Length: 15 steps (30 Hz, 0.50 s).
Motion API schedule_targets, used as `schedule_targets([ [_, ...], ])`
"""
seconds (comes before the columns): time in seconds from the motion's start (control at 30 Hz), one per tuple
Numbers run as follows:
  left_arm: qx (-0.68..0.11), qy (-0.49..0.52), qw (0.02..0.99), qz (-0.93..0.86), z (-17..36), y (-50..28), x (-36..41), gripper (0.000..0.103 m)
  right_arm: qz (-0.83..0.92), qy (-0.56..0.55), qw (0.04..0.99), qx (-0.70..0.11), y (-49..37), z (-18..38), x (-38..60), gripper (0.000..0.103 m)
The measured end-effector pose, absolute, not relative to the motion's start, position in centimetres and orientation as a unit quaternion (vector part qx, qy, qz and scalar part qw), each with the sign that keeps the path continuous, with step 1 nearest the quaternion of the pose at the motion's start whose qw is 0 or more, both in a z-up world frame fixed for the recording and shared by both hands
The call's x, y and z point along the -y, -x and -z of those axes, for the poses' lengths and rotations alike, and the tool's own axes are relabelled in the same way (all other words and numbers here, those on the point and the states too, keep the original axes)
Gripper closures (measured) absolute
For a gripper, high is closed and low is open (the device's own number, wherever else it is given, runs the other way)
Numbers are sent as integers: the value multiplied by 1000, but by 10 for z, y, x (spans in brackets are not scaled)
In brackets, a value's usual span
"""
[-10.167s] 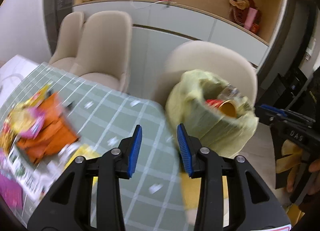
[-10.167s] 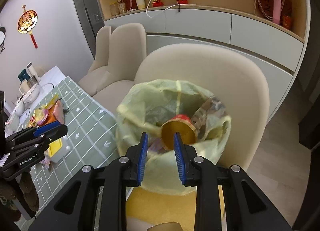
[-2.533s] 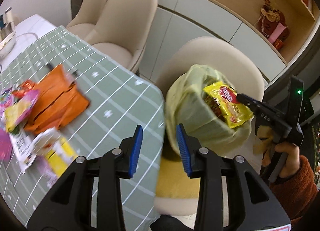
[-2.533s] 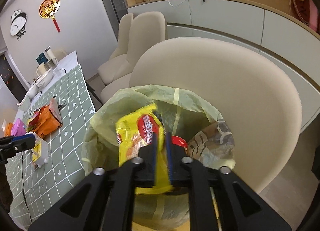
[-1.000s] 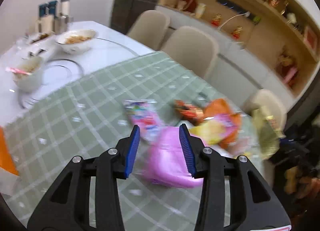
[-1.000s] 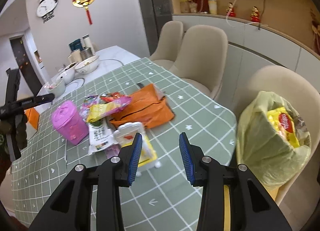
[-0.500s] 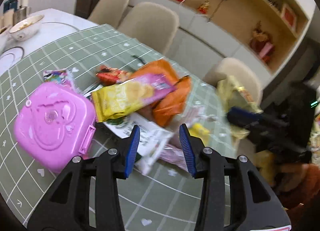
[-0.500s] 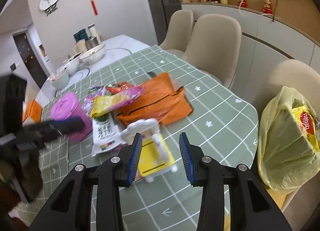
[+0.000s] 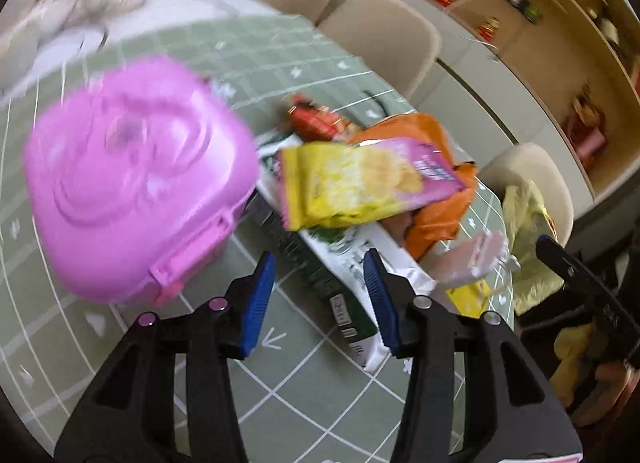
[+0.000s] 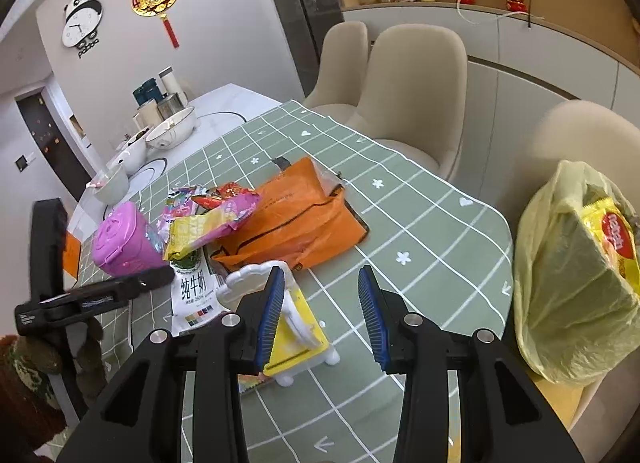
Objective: Collect trash
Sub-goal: 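Move both tools back over the table toward the pink plastic box, then grasp the pink candy stick wrapper with the right tool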
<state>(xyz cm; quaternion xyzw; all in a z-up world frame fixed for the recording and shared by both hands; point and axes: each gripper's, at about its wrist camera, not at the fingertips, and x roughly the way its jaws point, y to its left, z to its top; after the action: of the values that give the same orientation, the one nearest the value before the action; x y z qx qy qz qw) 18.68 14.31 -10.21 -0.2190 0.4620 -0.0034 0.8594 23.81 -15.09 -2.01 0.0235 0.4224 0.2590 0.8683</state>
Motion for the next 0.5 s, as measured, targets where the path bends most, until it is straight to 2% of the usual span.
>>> schedule_targets([
  [0.27, -475, 296, 828, -18, 121, -200, -144, 59, -264, -14, 862, -432, -234, 29, 148, 66],
  [0.3, -478, 292, 828, -16, 120, -200, -142, 62, -268, -14, 861, -431, -232, 28, 149, 66],
  [0.37, -483, 267, 834, 3, 114, -198, -136, 77, -284, -21, 859, -425, -223, 26, 152, 66],
  [0.43, -485, 241, 840, 16, 108, -194, -133, 82, -299, -27, 854, -426, -214, 26, 151, 66],
  [0.5, -493, 226, 840, 26, 105, -187, -135, 82, -324, -27, 839, -437, -205, 31, 145, 66],
])
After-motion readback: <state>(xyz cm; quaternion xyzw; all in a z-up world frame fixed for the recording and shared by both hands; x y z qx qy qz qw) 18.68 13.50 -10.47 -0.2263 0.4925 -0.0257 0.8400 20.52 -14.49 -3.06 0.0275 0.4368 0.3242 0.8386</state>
